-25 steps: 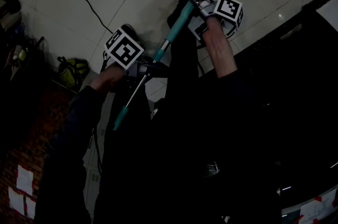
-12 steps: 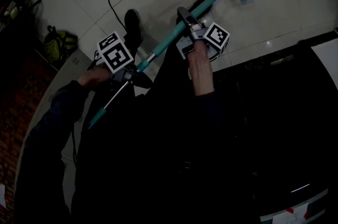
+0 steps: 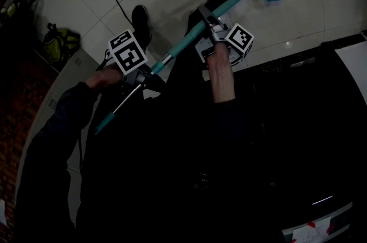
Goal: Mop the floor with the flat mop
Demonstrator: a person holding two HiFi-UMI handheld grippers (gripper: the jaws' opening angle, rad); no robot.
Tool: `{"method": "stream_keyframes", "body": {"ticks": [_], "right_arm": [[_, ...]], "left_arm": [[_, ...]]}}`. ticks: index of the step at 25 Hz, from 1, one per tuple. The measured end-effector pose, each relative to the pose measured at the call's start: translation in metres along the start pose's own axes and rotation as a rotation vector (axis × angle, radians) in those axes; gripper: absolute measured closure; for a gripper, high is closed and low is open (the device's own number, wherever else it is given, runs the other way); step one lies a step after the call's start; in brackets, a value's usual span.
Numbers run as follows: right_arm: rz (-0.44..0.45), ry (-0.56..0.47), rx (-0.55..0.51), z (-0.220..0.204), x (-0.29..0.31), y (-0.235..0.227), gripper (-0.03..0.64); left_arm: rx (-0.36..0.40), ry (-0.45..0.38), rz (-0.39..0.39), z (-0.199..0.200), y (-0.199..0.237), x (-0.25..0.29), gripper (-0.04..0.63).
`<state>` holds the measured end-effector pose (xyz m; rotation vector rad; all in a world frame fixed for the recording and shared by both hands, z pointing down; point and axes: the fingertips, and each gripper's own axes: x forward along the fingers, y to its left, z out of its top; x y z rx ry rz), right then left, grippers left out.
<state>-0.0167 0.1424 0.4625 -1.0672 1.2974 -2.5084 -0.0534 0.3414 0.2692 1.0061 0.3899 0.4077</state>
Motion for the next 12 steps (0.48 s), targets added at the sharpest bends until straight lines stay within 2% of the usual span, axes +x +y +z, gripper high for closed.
{"method": "stream_keyframes", "body": {"ticks": [5,12], "right_arm": [[-0.027,0.009,-0.015,-0.0005,-0.0013,-0.0027,0.499],[-0.047,0.01,-0.014,0.0034,-0.004,-0.007,0.497]], "left_arm": [[-0.029,-0.005,-0.036,-0.001,-0.0015,0.0006,0.594],[-0.041,0.026,-0.015,0.0012,-0.0004,0.007,0.594]]}}
